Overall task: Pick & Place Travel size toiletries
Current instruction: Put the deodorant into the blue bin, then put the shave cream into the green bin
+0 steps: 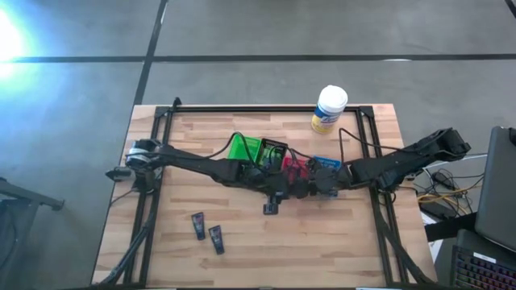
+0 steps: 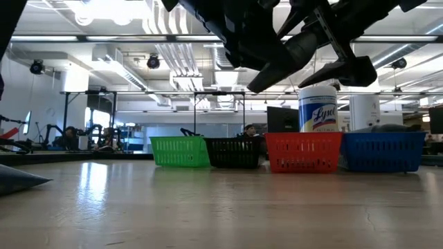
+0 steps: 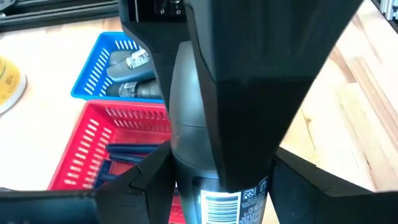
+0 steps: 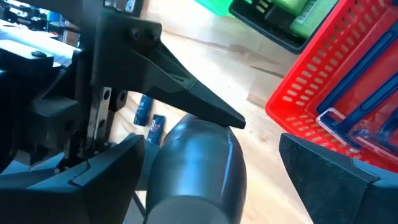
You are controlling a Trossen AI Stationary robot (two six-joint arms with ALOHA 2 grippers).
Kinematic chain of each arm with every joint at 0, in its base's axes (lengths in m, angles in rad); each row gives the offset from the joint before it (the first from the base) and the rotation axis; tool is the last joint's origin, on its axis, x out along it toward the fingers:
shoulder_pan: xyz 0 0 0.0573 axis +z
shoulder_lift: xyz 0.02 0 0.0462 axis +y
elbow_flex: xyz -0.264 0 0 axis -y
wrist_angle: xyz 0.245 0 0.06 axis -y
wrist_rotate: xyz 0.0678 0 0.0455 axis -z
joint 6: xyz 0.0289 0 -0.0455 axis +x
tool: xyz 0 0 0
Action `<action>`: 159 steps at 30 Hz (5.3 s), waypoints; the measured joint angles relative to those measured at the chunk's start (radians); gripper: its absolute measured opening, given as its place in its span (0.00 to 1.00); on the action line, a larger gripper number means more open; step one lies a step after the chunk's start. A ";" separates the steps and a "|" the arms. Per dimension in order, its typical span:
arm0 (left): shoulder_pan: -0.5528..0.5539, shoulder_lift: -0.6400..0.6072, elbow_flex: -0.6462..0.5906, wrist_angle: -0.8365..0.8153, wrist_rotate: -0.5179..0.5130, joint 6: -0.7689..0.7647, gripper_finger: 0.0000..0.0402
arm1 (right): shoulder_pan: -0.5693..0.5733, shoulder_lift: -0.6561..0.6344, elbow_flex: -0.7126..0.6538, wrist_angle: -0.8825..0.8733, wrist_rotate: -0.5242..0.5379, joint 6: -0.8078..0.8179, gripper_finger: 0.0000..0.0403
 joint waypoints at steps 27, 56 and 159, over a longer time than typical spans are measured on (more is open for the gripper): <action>0.003 0.002 -0.005 0.000 -0.025 0.035 0.52 | -0.011 0.000 0.000 0.005 -0.055 0.032 0.53; 0.001 0.003 -0.008 -0.039 -0.047 0.039 0.53 | -0.009 0.064 -0.001 0.060 -0.064 0.073 0.49; -0.281 -0.542 -0.629 -0.383 0.227 -0.682 0.72 | 0.205 0.005 0.080 -1.069 0.258 0.365 0.91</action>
